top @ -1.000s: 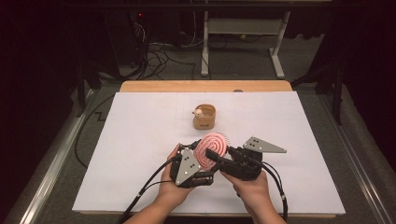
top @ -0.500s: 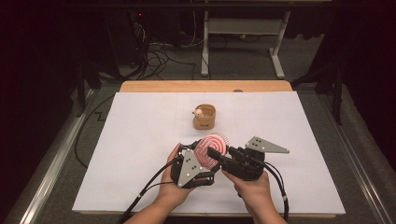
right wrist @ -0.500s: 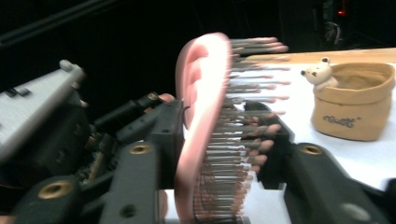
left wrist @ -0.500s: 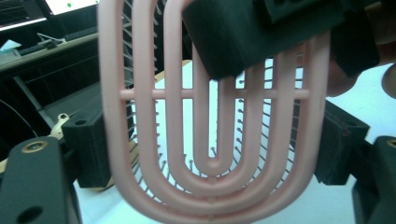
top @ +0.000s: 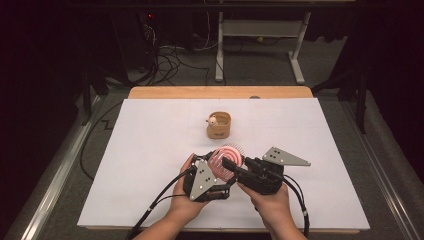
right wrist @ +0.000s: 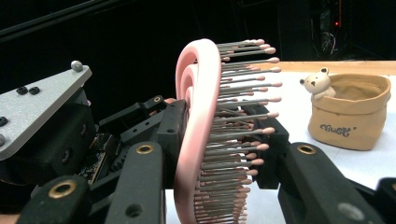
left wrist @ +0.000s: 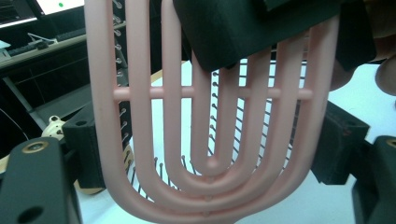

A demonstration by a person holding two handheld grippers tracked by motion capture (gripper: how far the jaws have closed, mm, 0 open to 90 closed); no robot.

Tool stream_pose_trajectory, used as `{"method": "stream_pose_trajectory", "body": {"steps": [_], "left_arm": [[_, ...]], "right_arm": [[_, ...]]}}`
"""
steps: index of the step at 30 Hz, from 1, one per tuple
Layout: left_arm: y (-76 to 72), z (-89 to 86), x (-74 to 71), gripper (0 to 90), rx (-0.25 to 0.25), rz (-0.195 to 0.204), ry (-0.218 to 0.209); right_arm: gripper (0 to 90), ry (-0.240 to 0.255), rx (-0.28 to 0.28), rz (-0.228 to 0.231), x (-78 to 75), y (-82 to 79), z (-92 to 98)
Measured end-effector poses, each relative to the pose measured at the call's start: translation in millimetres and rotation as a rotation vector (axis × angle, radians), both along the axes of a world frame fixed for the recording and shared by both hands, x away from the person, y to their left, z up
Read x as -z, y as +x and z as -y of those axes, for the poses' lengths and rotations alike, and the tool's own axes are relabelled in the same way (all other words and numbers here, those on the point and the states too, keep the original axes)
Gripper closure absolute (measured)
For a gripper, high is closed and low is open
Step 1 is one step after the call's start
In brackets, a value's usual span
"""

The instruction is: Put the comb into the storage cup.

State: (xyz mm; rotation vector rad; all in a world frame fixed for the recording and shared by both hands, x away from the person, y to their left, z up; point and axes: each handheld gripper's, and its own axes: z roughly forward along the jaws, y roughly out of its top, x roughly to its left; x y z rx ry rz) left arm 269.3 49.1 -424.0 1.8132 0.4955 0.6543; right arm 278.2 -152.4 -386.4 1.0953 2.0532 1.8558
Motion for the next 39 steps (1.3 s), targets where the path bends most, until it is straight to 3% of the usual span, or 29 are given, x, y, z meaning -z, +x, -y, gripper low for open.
{"method": "stream_pose_trajectory", "body": {"steps": [10, 19, 28, 39], "left_arm": [[1.2, -0.3, 0.6, 19.0, 0.012, -0.005, -0.011], [5.6, 0.1, 3.9, 15.6, 0.032, -0.048, -0.015], [6.4, -0.9, 3.3, 12.6, 0.064, -0.059, -0.043], [9.8, -0.8, 4.7, 5.6, 0.101, -0.101, -0.07]], "right_arm": [[64.5, 0.0, 0.003, 0.018, -0.6, -1.3, 0.1], [64.8, 0.002, 0.009, 0.032, -2.0, -1.4, 2.9], [65.1, 0.007, 0.009, 0.054, -4.4, -2.9, 4.5], [65.8, 0.001, 0.025, 0.08, -8.6, -4.4, 7.8]]}}
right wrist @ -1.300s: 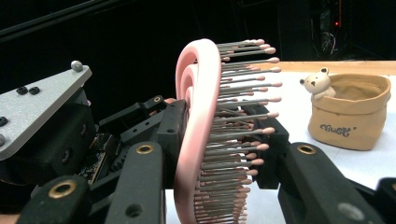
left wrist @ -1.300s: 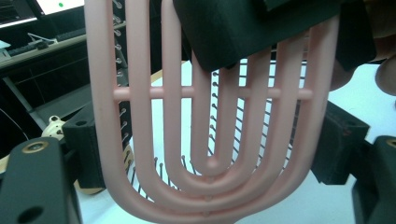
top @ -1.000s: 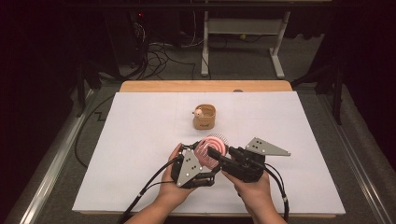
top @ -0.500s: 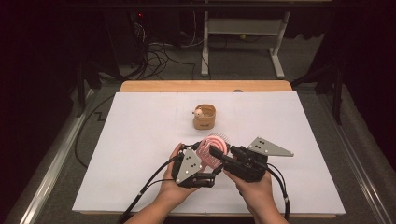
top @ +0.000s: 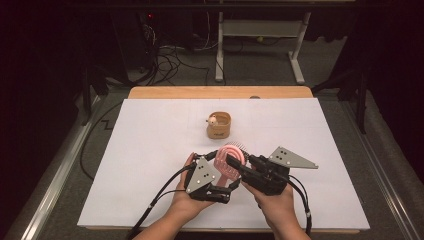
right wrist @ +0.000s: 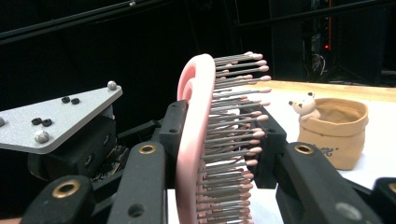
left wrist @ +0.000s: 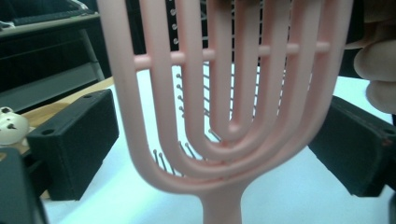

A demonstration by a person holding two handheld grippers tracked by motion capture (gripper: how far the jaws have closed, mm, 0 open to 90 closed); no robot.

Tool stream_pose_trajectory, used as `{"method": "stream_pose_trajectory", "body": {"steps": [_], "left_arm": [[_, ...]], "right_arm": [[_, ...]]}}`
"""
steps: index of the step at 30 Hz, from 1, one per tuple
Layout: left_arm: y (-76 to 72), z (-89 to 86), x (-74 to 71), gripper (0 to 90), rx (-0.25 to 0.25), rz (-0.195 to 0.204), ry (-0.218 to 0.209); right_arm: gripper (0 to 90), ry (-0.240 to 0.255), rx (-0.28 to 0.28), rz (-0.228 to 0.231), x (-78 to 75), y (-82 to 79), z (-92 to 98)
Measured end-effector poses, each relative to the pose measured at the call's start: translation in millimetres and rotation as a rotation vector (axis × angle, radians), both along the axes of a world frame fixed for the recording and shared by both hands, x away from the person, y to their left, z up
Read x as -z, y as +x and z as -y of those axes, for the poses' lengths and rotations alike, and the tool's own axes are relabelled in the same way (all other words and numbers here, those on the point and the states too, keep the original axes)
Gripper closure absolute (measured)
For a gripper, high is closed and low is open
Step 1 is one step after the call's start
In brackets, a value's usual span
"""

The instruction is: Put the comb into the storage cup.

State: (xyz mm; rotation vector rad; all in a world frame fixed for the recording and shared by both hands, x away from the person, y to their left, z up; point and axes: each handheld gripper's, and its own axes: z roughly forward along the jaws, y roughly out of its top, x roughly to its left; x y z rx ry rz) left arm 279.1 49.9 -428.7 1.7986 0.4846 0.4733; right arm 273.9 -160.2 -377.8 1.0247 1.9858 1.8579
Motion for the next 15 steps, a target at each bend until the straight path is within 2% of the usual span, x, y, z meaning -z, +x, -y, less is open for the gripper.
{"method": "stream_pose_trajectory", "body": {"steps": [8, 15], "left_arm": [[3.9, 0.2, 2.0, 0.3, 0.027, -0.033, -0.008], [5.0, -4.6, -1.7, 0.2, 0.052, -0.053, -0.024]], "right_arm": [[66.0, 0.001, 0.021, 0.019, -3.9, -0.3, 6.3], [66.1, -0.005, 0.041, 0.04, -7.9, -0.6, 12.1]]}}
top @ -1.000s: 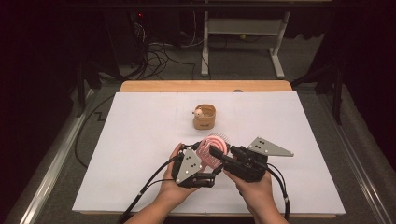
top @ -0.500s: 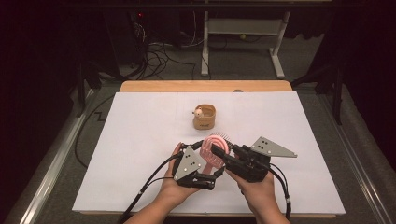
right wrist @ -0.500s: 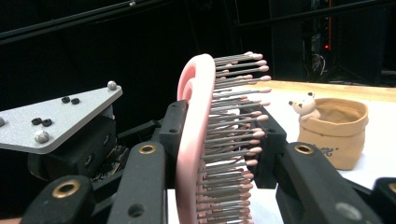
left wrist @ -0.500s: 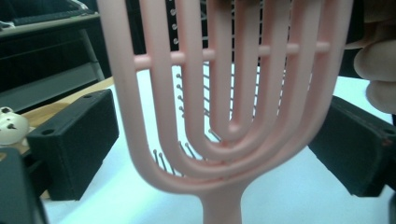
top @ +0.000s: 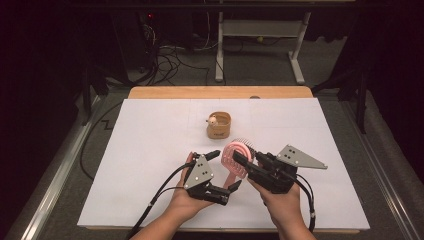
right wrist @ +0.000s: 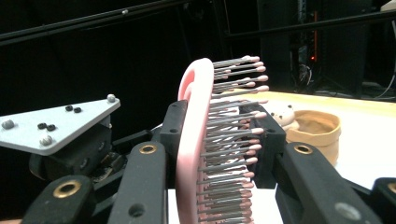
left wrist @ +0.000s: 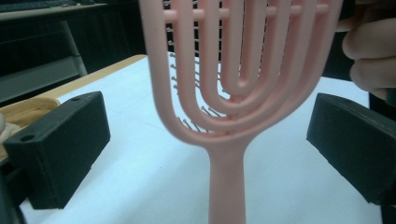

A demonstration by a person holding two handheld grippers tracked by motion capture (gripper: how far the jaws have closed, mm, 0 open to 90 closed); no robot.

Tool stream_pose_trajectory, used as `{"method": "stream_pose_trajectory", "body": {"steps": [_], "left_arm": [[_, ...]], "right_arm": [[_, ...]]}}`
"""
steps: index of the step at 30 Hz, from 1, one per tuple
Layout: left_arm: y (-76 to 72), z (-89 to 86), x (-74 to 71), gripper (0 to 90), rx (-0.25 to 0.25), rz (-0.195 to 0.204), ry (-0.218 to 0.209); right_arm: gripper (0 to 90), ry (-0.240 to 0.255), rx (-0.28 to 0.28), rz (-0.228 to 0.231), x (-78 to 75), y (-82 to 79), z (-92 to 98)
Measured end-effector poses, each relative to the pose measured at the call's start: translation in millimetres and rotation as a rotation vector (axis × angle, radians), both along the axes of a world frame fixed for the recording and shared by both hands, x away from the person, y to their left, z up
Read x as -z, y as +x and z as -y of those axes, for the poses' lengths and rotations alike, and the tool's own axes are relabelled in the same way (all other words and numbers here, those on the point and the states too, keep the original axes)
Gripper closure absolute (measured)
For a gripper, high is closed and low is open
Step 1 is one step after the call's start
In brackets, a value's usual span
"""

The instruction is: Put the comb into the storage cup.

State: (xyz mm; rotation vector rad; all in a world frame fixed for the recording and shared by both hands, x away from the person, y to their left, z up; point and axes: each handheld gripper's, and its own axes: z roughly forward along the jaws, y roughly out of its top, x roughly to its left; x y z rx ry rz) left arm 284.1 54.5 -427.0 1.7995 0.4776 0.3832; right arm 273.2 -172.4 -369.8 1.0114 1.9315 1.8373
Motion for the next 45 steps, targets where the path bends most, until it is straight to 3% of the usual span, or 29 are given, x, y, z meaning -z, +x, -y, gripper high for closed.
{"method": "stream_pose_trajectory", "body": {"steps": [5, 10, 22, 33, 41, 45], "left_arm": [[-1.3, -7.6, -4.0, 0.1, 0.014, 0.004, -0.02], [1.9, -20.7, -4.6, 0.1, -0.01, -0.014, -0.033], [14.4, -58.0, 4.3, 0.1, -0.114, -0.022, -0.024], [18.2, -110.7, 13.0, 0.0, -0.207, -0.036, 0.01], [15.6, -136.4, 25.3, 0.0, -0.264, -0.067, -0.021], [15.0, -143.5, 29.5, 0.0, -0.284, -0.063, -0.02]], "right_arm": [[66.1, -0.004, 0.023, 0.015, -2.2, 0.5, 5.3], [66.0, -0.011, 0.042, 0.032, -5.8, 0.7, 12.7], [66.0, -0.023, 0.083, 0.05, -6.9, 2.5, 26.3], [65.9, -0.034, 0.108, 0.064, -6.2, 4.1, 34.8], [65.9, -0.033, 0.117, 0.072, -7.2, 3.9, 38.8], [65.9, -0.032, 0.125, 0.077, -8.1, 3.8, 42.3]]}}
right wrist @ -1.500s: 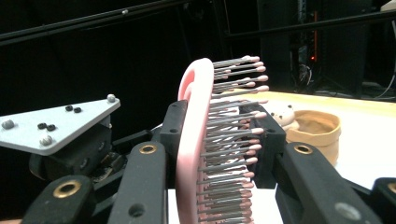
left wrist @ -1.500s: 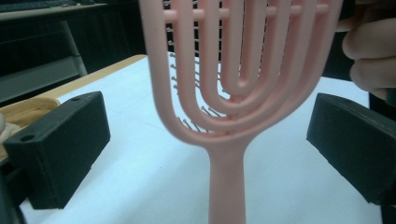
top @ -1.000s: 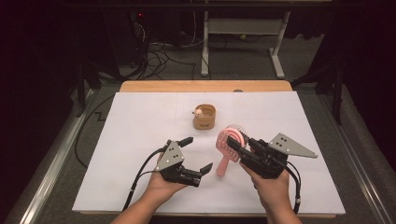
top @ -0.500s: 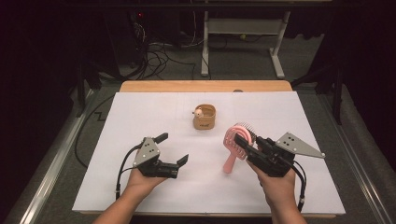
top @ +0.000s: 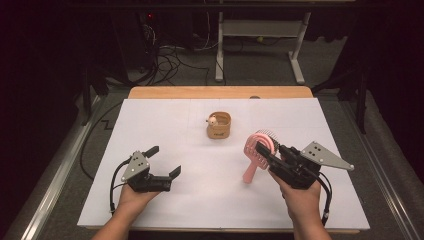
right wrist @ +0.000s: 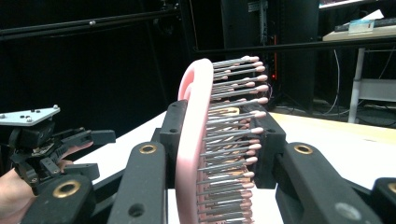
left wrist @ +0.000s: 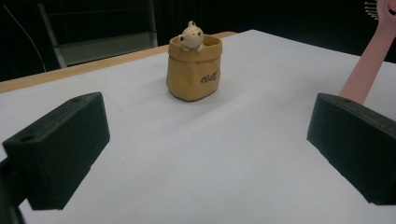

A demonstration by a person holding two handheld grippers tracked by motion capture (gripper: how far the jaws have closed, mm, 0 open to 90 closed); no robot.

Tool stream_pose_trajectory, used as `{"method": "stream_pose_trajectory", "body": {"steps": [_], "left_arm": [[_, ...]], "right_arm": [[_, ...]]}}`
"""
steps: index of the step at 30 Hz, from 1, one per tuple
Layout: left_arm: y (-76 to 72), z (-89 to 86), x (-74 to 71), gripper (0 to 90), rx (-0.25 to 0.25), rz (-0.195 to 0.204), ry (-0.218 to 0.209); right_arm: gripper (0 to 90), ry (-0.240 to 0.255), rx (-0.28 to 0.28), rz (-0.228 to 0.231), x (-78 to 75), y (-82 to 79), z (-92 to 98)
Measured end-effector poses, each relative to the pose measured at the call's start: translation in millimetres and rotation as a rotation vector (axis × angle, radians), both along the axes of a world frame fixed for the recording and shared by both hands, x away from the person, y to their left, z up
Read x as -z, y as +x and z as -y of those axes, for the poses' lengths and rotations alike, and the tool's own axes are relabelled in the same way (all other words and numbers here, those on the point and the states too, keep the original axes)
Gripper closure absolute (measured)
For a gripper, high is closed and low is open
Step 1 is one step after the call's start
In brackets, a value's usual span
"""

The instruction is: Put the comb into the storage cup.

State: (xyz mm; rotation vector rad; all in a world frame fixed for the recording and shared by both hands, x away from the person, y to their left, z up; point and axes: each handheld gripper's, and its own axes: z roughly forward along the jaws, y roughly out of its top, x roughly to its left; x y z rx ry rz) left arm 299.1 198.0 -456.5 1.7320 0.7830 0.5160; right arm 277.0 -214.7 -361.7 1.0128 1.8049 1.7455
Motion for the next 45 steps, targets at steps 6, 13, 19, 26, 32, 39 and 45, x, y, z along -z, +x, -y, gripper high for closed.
{"method": "stream_pose_trajectory", "body": {"steps": [6, 13, 19, 26, 32, 39, 45], "left_arm": [[-0.7, -4.0, 2.4, 0.0, -0.005, -0.001, -0.007], [-1.1, -10.7, 2.4, 0.0, -0.025, 0.01, -0.021], [0.6, -13.5, 2.4, 0.0, -0.031, 0.008, -0.021], [0.0, -13.0, 2.1, 0.4, -0.021, 0.015, -0.015], [-0.1, -12.5, 2.3, 0.1, -0.013, 0.015, -0.016], [0.5, -11.7, 2.9, 0.0, -0.014, 0.016, -0.003], [-0.2, -11.4, 2.9, 0.0, -0.026, 0.025, 0.003]], "right_arm": [[65.9, -0.001, 0.017, 0.0, 0.5, 0.4, 6.3], [65.9, -0.002, 0.039, 0.022, -3.0, -2.3, 12.6], [65.9, -0.006, 0.058, 0.025, -2.6, -0.4, 17.6], [65.8, -0.004, 0.08, 0.02, -0.7, 1.5, 24.7], [65.8, 0.001, 0.088, 0.023, -1.0, 1.5, 27.3], [65.8, 0.004, 0.094, 0.026, -1.9, 1.1, 29.0], [65.8, 0.007, 0.09, 0.034, -2.5, 0.8, 29.1]]}}
